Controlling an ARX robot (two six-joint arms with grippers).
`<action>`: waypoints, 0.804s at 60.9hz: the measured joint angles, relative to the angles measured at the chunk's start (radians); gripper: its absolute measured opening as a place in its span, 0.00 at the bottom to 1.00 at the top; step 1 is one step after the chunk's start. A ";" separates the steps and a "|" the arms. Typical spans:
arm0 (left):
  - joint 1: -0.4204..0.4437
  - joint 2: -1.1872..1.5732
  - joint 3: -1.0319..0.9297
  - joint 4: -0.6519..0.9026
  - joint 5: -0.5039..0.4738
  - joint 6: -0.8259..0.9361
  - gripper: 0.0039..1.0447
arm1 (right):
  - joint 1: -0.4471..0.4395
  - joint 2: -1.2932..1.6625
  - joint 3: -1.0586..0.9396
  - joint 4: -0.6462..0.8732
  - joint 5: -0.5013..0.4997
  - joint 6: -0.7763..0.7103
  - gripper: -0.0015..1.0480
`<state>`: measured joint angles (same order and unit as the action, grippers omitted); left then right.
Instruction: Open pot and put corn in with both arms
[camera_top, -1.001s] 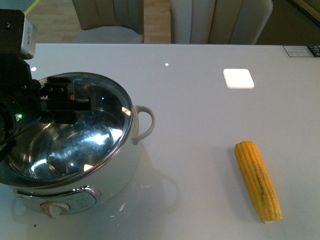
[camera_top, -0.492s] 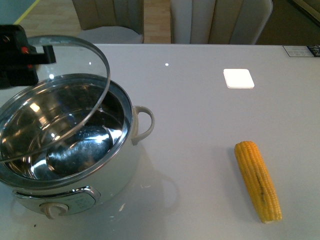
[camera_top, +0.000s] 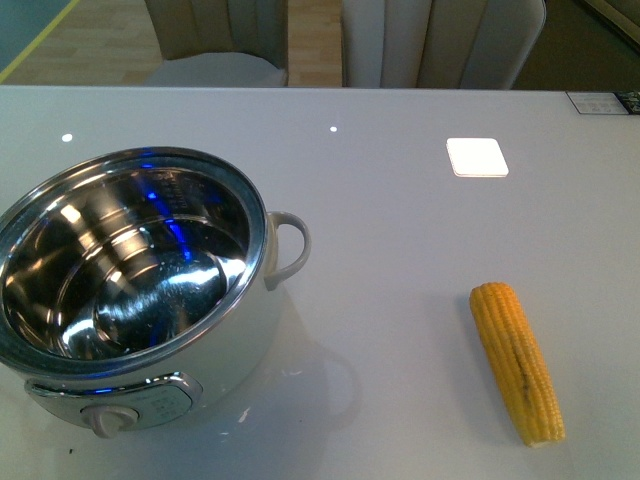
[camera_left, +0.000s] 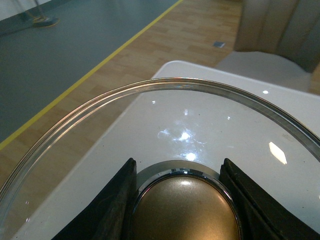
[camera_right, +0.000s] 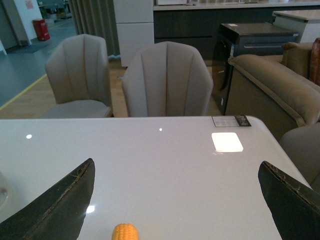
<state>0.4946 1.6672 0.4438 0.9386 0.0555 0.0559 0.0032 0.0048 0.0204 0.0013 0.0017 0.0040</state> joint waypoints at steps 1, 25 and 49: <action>0.010 0.012 0.000 0.009 0.002 0.003 0.42 | 0.000 0.000 0.000 0.000 0.000 0.000 0.92; 0.134 0.512 0.021 0.325 0.011 0.083 0.42 | 0.000 0.000 0.000 0.000 0.000 0.000 0.92; 0.075 0.753 0.208 0.364 -0.026 0.065 0.42 | 0.000 0.000 0.000 0.000 0.000 0.000 0.92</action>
<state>0.5697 2.4207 0.6521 1.3025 0.0292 0.1207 0.0032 0.0048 0.0204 0.0013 0.0017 0.0040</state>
